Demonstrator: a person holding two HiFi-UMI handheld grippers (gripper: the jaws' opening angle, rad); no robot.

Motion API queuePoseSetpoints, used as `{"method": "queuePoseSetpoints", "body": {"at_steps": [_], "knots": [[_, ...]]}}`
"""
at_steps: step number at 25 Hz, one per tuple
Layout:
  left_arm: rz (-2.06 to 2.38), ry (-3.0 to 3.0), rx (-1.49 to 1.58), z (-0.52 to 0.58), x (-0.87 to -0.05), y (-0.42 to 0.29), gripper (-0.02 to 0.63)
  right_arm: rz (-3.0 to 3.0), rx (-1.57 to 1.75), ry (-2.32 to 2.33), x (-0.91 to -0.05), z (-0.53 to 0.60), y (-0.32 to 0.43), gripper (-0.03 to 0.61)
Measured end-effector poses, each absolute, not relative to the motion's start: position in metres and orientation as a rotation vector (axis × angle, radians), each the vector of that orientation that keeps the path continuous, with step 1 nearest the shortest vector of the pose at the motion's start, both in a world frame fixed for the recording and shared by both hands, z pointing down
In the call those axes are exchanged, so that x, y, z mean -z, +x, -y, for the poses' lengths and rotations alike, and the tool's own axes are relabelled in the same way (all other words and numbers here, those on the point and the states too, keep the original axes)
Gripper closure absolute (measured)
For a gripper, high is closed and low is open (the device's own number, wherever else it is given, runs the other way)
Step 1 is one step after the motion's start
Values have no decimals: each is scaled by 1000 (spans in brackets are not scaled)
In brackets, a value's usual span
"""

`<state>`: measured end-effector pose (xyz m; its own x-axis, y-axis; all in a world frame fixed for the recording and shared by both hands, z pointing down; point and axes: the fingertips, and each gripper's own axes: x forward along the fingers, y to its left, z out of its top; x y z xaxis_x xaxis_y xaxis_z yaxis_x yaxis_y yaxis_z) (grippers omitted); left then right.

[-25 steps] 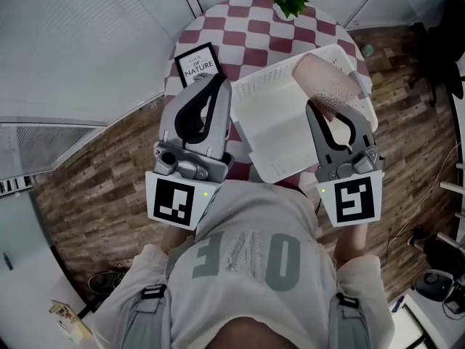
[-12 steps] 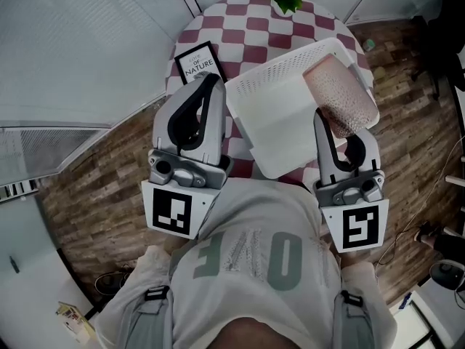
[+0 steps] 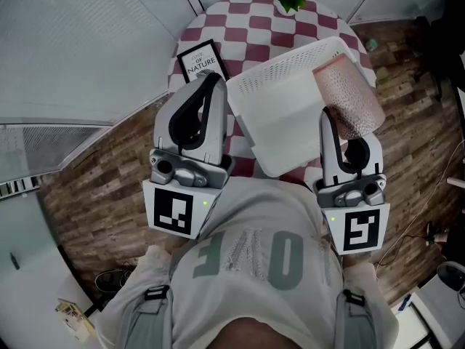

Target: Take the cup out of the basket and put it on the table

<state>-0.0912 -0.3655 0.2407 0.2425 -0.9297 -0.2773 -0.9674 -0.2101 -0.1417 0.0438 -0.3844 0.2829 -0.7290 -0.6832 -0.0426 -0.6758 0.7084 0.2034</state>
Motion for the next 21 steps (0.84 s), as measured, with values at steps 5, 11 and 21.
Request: {"method": "queuePoseSetpoints", "body": {"at_steps": [5, 11, 21], "knots": [[-1771, -2236, -184, 367, -242, -91, 610, 2872, 313, 1136, -284, 387, 45, 551], [-1777, -2238, -180, 369, -245, -92, 611, 2872, 301, 1114, -287, 387, 43, 551], [-1791, -2236, -181, 371, -248, -98, 611, 2854, 327, 1117, -288, 389, 40, 551]]}}
